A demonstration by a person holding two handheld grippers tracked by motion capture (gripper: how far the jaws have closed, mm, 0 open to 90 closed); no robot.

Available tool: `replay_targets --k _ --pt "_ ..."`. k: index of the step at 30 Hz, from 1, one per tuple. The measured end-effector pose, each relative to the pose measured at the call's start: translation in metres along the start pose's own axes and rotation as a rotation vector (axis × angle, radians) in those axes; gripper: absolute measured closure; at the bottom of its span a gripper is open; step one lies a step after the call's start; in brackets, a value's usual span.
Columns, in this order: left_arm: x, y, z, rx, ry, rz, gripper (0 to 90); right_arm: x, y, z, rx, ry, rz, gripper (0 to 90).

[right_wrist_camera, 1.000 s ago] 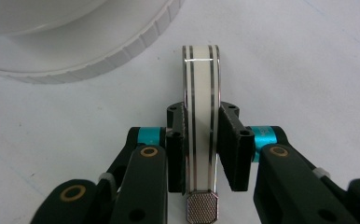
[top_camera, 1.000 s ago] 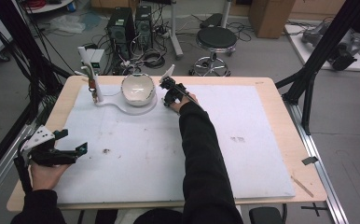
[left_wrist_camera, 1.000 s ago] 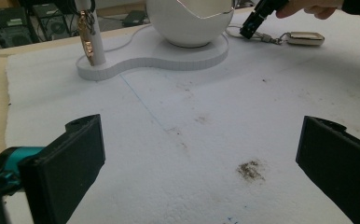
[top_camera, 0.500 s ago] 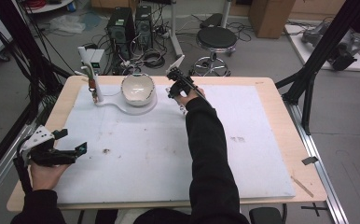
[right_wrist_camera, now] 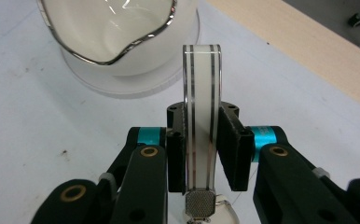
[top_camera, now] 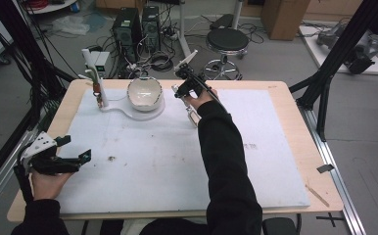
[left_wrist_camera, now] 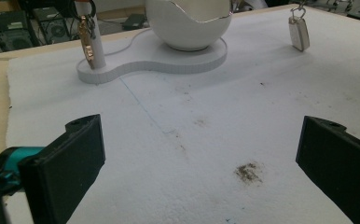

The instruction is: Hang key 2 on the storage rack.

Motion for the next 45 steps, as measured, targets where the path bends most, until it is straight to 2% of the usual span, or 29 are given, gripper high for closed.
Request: replay_targets --k 9,15,17,21,25,28,32,35,37,42,45 --pt "0.001 0.000 0.000 0.000 -0.002 0.001 1.7 -0.010 0.003 0.039 0.107 0.023 0.029 74.4" --pt "0.001 0.000 0.000 0.000 -0.001 0.003 1.7 -0.012 -0.005 0.064 0.170 0.032 0.048 74.5" --pt "0.002 0.000 0.000 0.001 -0.006 0.005 1.7 -0.012 -0.007 0.067 0.175 0.037 0.046 74.5" --pt "0.002 0.004 0.001 0.027 -0.015 0.025 1.7 -0.011 -0.015 0.080 0.193 0.047 0.047 74.5" --pt "0.001 0.004 0.002 0.031 -0.015 0.032 1.7 -0.013 -0.021 0.093 0.239 0.080 0.035 74.5" --pt "0.003 0.008 0.003 0.063 -0.037 0.061 1.7 -0.016 -0.028 0.097 0.245 0.078 0.046 74.4" --pt "0.002 0.011 0.004 0.086 -0.045 0.079 1.7 -0.025 -0.037 0.102 0.279 0.078 0.050 74.4" --pt "0.002 0.011 0.004 0.083 -0.041 0.077 1.7 -0.032 -0.045 0.102 0.272 0.079 0.069 74.5" --pt "0.003 0.011 0.004 0.083 -0.042 0.076 1.7 -0.040 -0.049 0.105 0.285 0.111 0.077 74.5" --pt "0.007 0.015 0.004 0.092 -0.054 0.076 1.7 -0.060 -0.058 0.108 0.304 0.144 0.099 74.4" --pt "0.011 0.018 0.003 0.094 -0.080 0.088 1.7 -0.076 -0.065 0.109 0.320 0.165 0.117 74.4"
Point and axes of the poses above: each handheld gripper's, and its own axes: z roughly backward along the jaws, y roughly out of its top, x roughly to its right, the point moved 10 cm from there along -z, roughly forward along the jaws, and after that the axes turned 5 degrees about -z, right-handed, at the moved point
